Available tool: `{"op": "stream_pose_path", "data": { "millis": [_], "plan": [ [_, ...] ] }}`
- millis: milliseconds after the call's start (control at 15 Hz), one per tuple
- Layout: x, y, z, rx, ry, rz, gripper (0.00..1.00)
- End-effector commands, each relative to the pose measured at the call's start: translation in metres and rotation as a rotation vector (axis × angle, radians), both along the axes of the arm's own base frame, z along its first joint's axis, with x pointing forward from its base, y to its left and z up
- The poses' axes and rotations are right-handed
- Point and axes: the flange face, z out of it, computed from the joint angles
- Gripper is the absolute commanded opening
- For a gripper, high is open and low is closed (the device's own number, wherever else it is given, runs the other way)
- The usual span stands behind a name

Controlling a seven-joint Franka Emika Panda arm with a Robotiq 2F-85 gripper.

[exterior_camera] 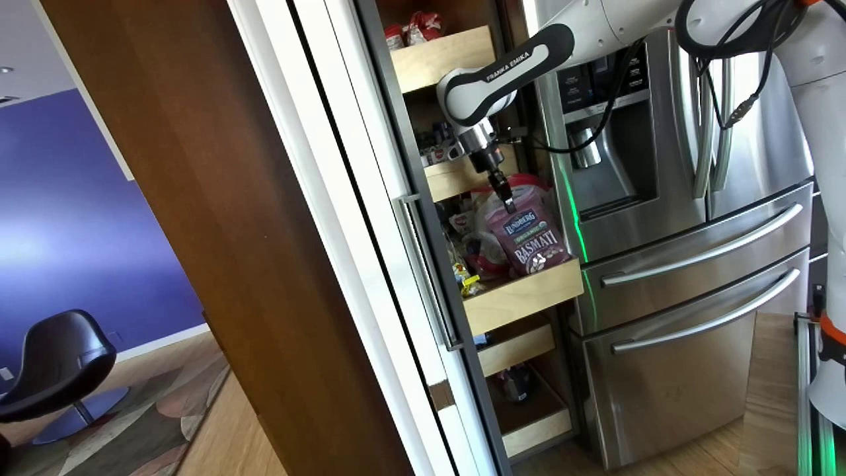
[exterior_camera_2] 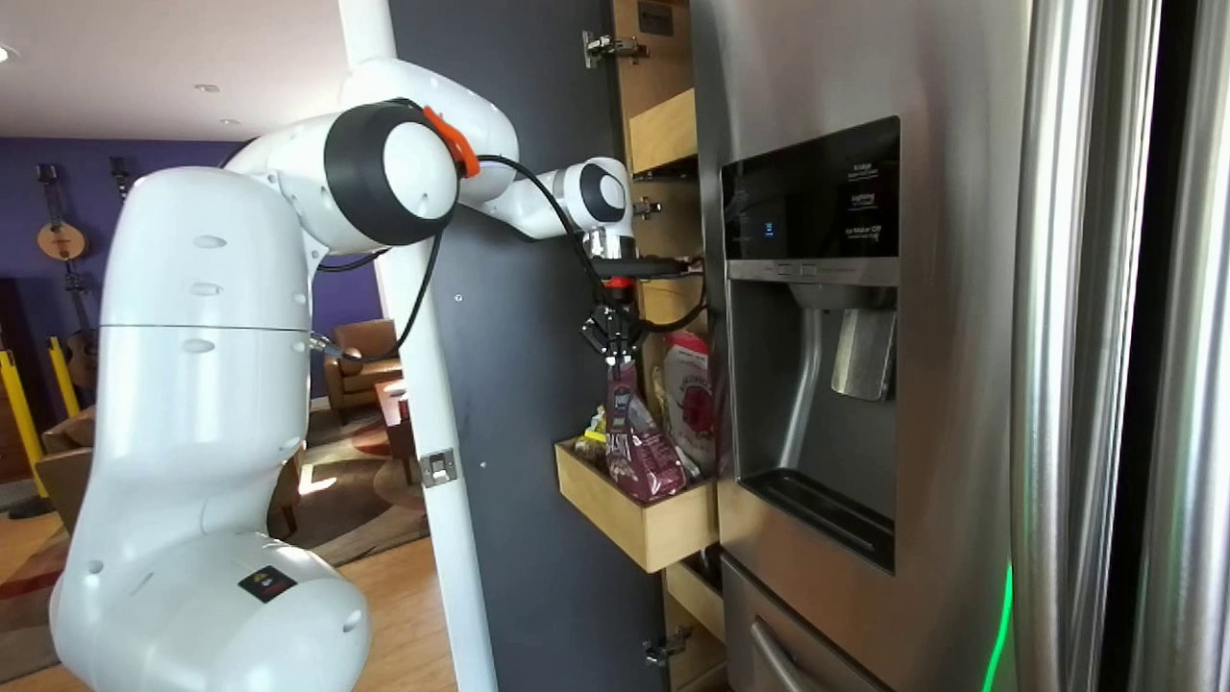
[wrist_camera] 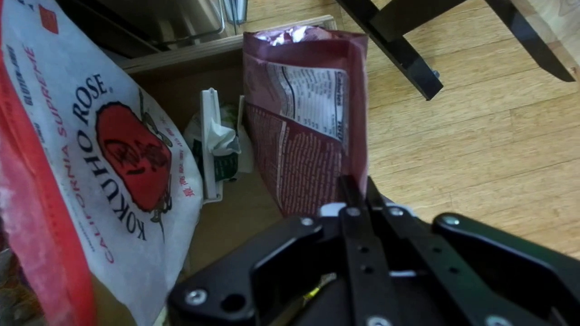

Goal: Pick up the basmati rice from the pulled out tray and put it at the front of the pulled out tray

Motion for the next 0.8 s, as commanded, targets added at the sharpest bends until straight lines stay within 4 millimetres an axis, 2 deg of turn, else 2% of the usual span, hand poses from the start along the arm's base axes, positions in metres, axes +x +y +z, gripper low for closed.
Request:
{"op": "stream_pose_path", "data": {
  "millis": [0, 267, 733],
  "plan": [
    [-0.003, 0.002, 0.002, 0.08, -0.009, 0.018, 0.01],
    [-0.002, 0.001, -0.006, 0.108, 0.026, 0.019, 0.01],
    [-0.003, -0.024, -0.031, 0.136, 0.154, 0.004, 0.01]
  ]
}}
